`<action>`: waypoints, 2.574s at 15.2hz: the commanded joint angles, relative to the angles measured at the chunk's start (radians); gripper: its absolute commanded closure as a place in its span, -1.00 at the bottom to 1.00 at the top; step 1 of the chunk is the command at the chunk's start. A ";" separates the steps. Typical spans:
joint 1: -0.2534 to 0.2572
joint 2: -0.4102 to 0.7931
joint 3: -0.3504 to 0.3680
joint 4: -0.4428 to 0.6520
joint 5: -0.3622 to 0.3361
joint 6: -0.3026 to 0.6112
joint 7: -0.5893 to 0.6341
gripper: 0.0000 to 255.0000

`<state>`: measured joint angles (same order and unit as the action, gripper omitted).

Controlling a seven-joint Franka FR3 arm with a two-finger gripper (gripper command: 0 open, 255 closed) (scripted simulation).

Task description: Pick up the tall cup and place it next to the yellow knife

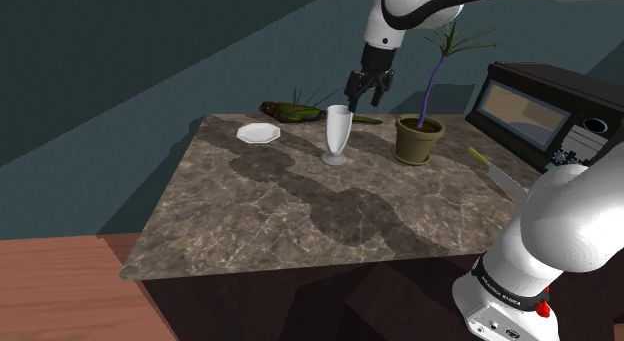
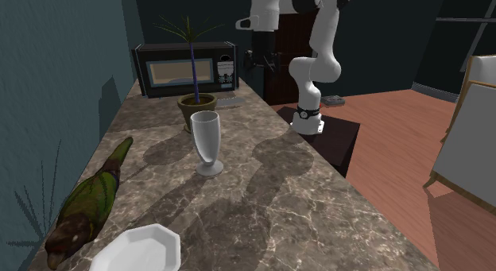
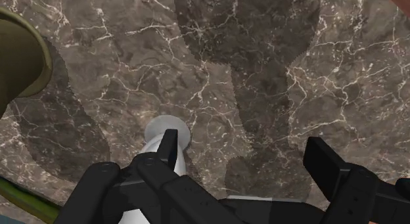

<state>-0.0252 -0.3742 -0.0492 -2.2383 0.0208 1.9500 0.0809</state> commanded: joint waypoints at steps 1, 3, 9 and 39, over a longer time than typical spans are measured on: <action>-0.005 0.075 -0.007 0.035 -0.005 0.042 -0.009 -1.00; -0.010 0.148 -0.016 0.080 -0.009 0.072 -0.019 -1.00; -0.027 0.370 -0.038 0.245 -0.012 0.134 -0.048 -1.00; -0.047 0.606 -0.051 0.377 0.000 0.241 -0.074 1.00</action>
<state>-0.0718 0.2316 -0.1001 -1.8608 0.0206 2.1907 0.0065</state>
